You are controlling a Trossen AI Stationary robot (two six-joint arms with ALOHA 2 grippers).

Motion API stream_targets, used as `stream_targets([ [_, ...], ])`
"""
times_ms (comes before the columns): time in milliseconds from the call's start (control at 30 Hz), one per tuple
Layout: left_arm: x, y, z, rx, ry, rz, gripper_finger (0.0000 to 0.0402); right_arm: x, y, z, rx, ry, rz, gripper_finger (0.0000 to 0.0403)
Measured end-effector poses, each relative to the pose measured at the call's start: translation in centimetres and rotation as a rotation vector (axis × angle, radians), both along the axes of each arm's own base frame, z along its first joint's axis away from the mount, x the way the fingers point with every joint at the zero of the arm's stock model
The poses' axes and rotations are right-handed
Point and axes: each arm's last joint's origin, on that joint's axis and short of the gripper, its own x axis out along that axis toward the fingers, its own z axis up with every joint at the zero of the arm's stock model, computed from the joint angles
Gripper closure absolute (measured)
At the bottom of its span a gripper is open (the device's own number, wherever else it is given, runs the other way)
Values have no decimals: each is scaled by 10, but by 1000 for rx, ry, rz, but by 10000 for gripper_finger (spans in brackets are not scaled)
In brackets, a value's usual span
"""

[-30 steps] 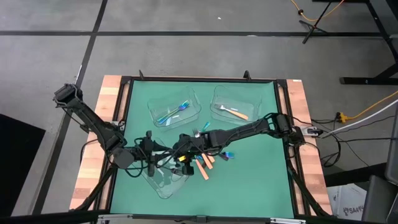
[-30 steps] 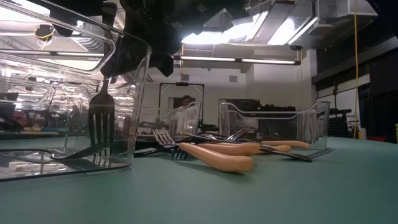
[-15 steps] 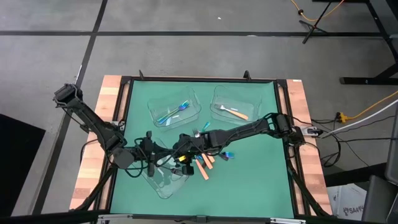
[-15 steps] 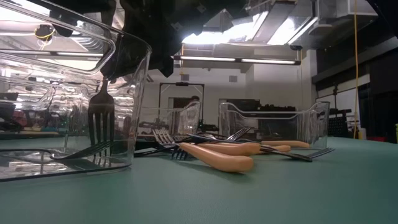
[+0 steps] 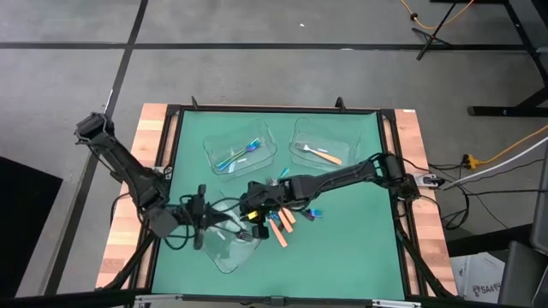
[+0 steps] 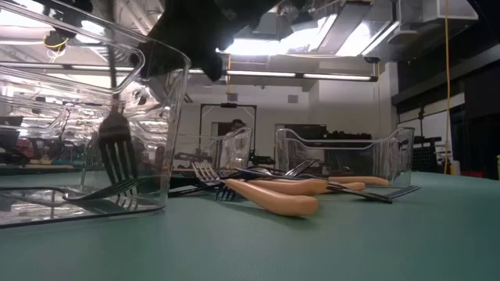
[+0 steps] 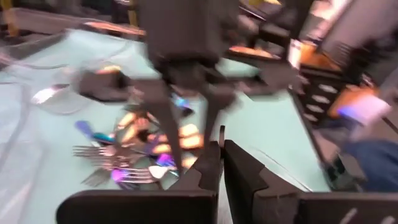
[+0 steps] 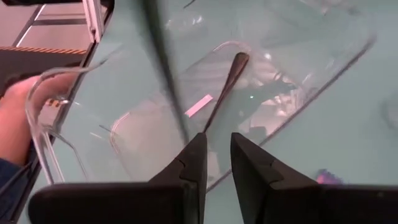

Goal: Sort silverware by color (type)
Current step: Put the black fork into the bottom transparent bin

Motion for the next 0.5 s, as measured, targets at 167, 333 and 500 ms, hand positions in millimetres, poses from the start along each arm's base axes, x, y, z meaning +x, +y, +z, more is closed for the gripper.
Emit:
stream_targets([
  [167, -9, -6, -5, -4, 79, -90, 396, -2, 0, 9, 4, -19, 1, 342],
  [333, -16, -11, -7, -15, 96, -124, 395, -3, 0, 11, 9, -24, 6, 342],
  [500, -24, -17, -9, -84, 108, -130, 394, -4, 0, 10, 0, -10, 12, 342],
])
